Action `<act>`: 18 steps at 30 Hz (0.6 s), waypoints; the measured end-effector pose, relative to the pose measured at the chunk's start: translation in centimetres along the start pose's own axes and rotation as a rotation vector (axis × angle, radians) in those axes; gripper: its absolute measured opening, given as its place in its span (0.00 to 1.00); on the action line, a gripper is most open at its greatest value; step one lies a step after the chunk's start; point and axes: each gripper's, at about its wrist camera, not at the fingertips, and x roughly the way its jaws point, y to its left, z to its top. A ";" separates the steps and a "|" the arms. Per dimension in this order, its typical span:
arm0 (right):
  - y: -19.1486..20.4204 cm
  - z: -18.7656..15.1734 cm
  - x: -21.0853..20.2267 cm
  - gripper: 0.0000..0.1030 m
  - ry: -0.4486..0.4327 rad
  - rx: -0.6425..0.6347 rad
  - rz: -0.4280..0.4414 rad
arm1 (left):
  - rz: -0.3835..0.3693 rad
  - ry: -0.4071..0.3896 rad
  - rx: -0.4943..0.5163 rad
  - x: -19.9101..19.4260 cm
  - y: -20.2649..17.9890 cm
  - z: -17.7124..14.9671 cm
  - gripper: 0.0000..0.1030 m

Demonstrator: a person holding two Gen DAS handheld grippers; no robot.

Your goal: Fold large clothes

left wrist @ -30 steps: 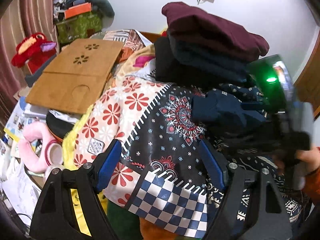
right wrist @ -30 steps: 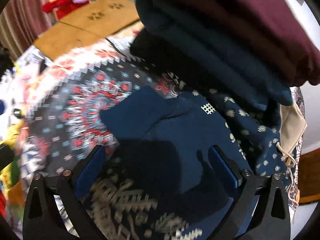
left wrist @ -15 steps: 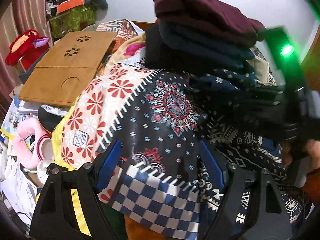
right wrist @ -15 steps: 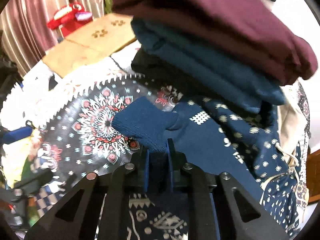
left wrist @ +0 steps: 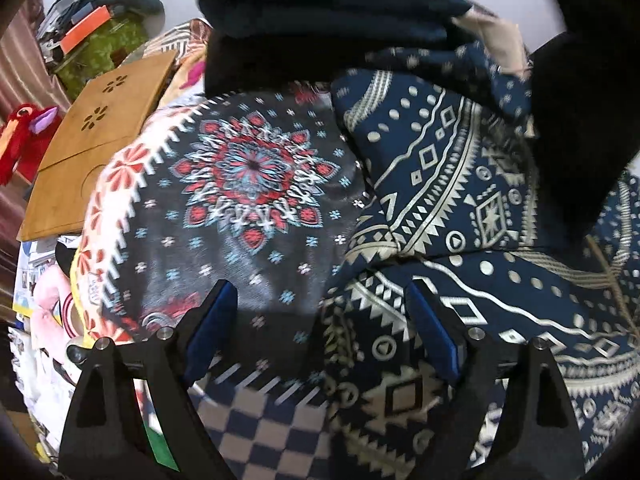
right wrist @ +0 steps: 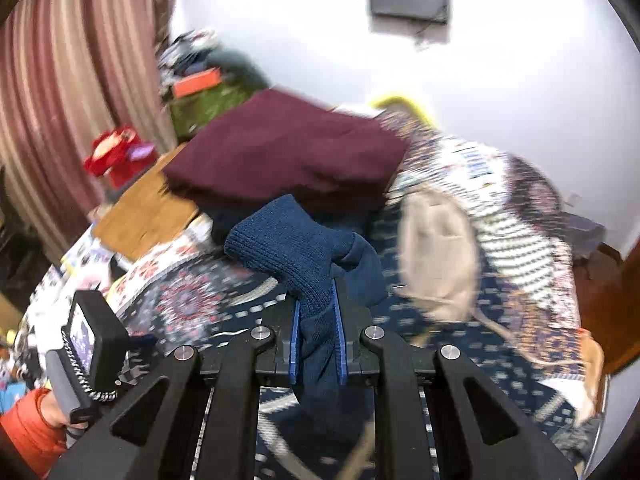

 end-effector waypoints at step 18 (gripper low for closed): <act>-13.8 -12.6 -2.1 0.12 0.177 0.384 -0.123 | 0.168 -0.042 -0.174 1.5 1.9 2.0 0.89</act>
